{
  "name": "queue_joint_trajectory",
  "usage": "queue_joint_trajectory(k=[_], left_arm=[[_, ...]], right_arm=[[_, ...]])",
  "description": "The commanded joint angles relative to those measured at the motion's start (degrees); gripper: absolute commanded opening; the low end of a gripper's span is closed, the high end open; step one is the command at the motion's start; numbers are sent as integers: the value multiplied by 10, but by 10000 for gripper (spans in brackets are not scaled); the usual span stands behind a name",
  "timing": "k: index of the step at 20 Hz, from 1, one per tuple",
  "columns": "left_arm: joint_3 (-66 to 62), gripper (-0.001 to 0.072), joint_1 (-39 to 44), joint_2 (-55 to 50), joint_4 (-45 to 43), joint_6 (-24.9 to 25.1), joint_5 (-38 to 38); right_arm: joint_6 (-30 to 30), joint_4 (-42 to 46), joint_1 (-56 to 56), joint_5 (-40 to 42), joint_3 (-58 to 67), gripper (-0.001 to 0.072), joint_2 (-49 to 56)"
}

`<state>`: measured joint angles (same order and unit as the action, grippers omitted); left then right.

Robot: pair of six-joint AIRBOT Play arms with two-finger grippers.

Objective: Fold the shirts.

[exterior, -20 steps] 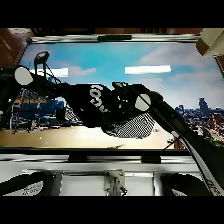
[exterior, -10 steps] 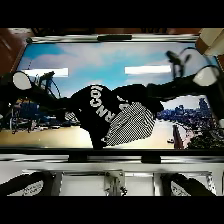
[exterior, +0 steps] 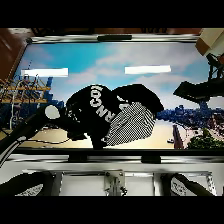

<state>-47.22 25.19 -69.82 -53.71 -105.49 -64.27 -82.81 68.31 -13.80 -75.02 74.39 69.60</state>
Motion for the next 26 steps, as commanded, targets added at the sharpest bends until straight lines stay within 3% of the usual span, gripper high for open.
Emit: queue_joint_trajectory(k=[1, 4, 8, 9, 10, 11, 12, 15, 20, 26], left_arm=[[16, 676, 31, -21, 20, -8, 31], [16, 678, 40, -50, 69, 29, 33], [16, 665, 63, -80, 97, 28, 99], [16, 576, 64, -80, 98, 28, 125], [15, 261, 59, -79, 98, 28, 144], [11, 54, 51, -79, 97, 38, 148], [3, 52, 38, -78, 96, 53, 138], [-26, 52, -14, -47, 42, 73, 69], [-31, 52, -57, 62, -102, 38, -55], [-31, 52, -55, 120, -141, 8, -73]], right_arm=[[2, 12, -8, 2, 0, 551, 25], [6, 15, -9, 3, 0, 551, 35], [9, 24, -8, 3, 0, 551, 36], [9, 23, -8, 2, 0, 551, 36], [16, 21, -8, -3, 0, 552, 38], [30, 17, -8, -15, 0, 629, 45], [38, 14, -8, -33, 0, 691, 57], [40, 10, -8, -47, 0, 690, 102], [38, -67, 15, 17, 0, 690, 186], [7, -74, 95, 111, 0, 689, 261]])
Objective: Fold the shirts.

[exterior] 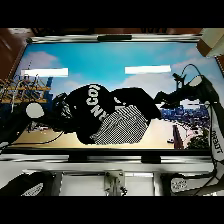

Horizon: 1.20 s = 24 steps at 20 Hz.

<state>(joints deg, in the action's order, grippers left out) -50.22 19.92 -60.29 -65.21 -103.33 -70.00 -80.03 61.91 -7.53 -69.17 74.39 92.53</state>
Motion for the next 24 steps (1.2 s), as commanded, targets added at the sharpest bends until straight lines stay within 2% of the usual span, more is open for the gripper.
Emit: queue_joint_trajectory(k=[1, 3, 6, 7, 8, 9, 10, 13, 15, 18, 21, 24], left_arm=[[-1, 52, -3, 26, -26, -14, -12], [-1, 52, -3, 24, -26, -17, 10], [-1, 52, -3, 24, -25, -31, 43], [-1, 52, -3, 24, -25, -31, 43], [-1, 52, -3, 25, -23, -30, 44], [-1, 52, -3, 25, -23, -28, 48], [-2, 52, -5, 25, -23, -21, 55], [-40, 52, -43, 24, -23, 1, 66], [-118, 51, -87, 24, -5, 31, 86], [-282, 52, -161, 10, 125, 58, 205], [-441, 51, -170, -14, 284, 120, 339], [-576, 51, -141, -42, 399, 195, 358]], right_arm=[[-31, -10, 42, 64, 0, 688, 36], [-44, -10, 61, 66, 0, 682, 42], [-50, -9, 71, 26, 0, 680, 50], [-52, -10, 71, 12, 0, 604, 53], [-51, -1, 71, 0, 0, 333, 52], [-51, 3, 71, -9, 0, 112, 51], [-46, 3, 68, -15, 1, 62, 48], [-29, 30, 58, -17, 34, 61, 10], [-7, 38, 42, 1, 91, 61, -32], [-13, 40, 2, 69, 202, 61, -110], [-29, 39, -42, 152, 299, 61, -207], [-29, 41, -68, 212, 355, 61, -316]])
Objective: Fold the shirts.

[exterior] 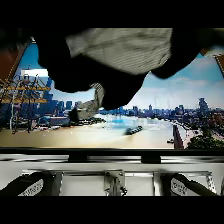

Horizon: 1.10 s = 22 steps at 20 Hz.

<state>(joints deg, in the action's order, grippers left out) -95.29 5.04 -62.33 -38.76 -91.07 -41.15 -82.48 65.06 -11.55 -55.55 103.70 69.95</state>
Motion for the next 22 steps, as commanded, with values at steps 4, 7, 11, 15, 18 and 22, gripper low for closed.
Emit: queue_joint_trajectory(k=[4, 7, 11, 15, 18, 22], left_arm=[[-186, 51, 8, -25, 142, 124, 9], [-183, 51, -71, -29, 86, 113, -133], [-125, 52, -154, -43, -96, 42, -288], [45, 52, -158, -47, -118, 71, -344], [146, 52, -149, -47, -118, 85, -337], [183, 51, -148, -46, -129, 111, -336]], right_arm=[[-4, 30, -31, 50, 79, 61, -221], [-20, -12, -30, -162, 78, 61, -260], [-68, -154, -30, -423, -60, 60, -267], [-59, -207, 56, -353, -382, 60, -323], [-68, -224, 255, -190, -609, 60, -322], [-96, -225, 513, 47, -711, 61, -221]])
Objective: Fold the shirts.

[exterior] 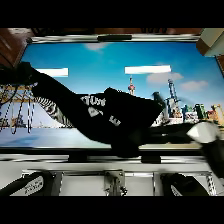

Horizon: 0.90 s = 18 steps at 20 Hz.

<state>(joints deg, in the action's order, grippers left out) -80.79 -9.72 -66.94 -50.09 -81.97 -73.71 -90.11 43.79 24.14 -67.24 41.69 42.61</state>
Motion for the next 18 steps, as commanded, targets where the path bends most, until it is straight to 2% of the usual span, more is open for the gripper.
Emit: queue_joint_trajectory(k=[1, 2, 3, 4, 6, 7, 8, 11, 13, 16, 18], left_arm=[[38, 52, 0, 0, -34, 20, -12], [38, 52, 0, 1, -58, 19, -20], [38, 52, 0, 1, -85, 18, -34], [38, 52, 0, 1, -112, 18, -49], [38, 51, 0, 1, -153, 18, -84], [38, 52, 0, 2, -166, 18, -94], [38, 52, 0, 5, -170, 18, -94], [38, 52, 13, 11, -156, 7, -75], [38, 52, 35, 13, -150, 7, -52], [38, 52, 72, 13, -144, 7, -43], [38, 52, 88, 13, -144, 2, -43]], right_arm=[[-20, -23, 188, 188, -91, 65, 92], [-17, -37, 198, 198, -91, 192, 123], [-1, -49, 194, 191, -85, 493, 150], [24, -51, 177, 171, -70, 523, 161], [59, -28, 104, 118, -10, 530, 159], [62, -2, 55, 104, 33, 614, 157], [61, 36, -3, 106, 85, 655, 158], [47, 120, -169, 164, 232, 657, 207], [54, 139, -235, 141, 318, 657, 295], [74, 136, -243, 60, 432, 657, 457], [79, 142, -218, 37, 483, 657, 544]])
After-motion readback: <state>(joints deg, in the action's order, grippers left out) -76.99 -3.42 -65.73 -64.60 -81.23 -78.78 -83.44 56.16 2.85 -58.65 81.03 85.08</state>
